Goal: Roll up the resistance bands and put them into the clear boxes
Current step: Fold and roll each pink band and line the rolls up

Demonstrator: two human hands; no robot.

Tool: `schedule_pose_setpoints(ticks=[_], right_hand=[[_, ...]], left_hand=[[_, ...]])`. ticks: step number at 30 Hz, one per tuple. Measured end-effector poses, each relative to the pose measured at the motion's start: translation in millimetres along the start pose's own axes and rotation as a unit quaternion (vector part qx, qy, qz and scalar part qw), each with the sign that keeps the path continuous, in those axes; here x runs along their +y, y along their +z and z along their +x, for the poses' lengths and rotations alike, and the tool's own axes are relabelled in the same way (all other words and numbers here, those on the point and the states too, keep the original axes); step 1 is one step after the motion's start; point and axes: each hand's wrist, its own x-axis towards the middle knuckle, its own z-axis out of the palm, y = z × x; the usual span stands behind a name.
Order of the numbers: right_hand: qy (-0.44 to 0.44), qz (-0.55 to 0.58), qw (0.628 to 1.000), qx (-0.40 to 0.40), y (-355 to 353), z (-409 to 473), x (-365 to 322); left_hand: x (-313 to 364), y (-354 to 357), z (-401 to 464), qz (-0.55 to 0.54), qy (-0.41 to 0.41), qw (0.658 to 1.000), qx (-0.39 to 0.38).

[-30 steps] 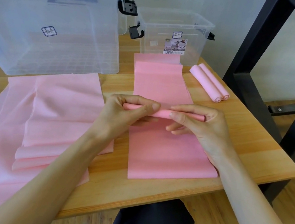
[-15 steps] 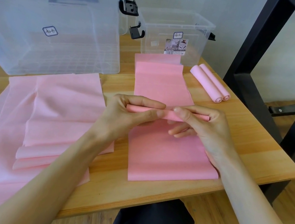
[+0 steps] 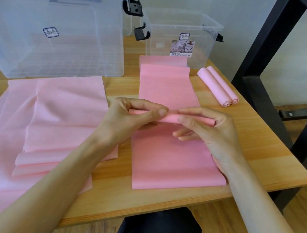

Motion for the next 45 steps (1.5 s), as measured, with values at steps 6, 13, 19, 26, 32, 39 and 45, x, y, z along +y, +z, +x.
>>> schedule_pose_setpoints(ticks=[6,13,19,26,32,39,45], right_hand=[[-0.005,-0.009,1.0,-0.001,-0.9,-1.5,-0.5],[-0.008,0.003,1.0,-0.006,0.0,0.0,-0.8],[-0.011,0.001,1.0,0.018,-0.2,-0.3,0.2],[-0.004,0.009,1.0,0.004,0.2,-0.4,-0.4],[-0.013,0.002,1.0,0.012,-0.1,-0.8,-0.4],[-0.006,0.007,1.0,0.001,0.9,-1.4,-0.9],[-0.021,0.003,1.0,0.006,-0.2,-1.7,-0.6]], left_hand=[[1.9,2.1,-1.5,-0.013,-0.008,1.0,-0.016],[0.6,0.3,-0.4,-0.014,-0.019,1.0,-0.003],[1.7,0.9,-1.2,-0.023,-0.02,0.999,-0.023],[-0.5,0.1,-0.6,-0.021,-0.006,1.0,-0.015],[0.4,1.1,-0.3,-0.044,-0.024,0.999,-0.02],[-2.6,0.0,1.1,-0.016,-0.007,1.0,-0.003],[-0.9,0.9,0.8,-0.028,-0.023,0.999,-0.028]])
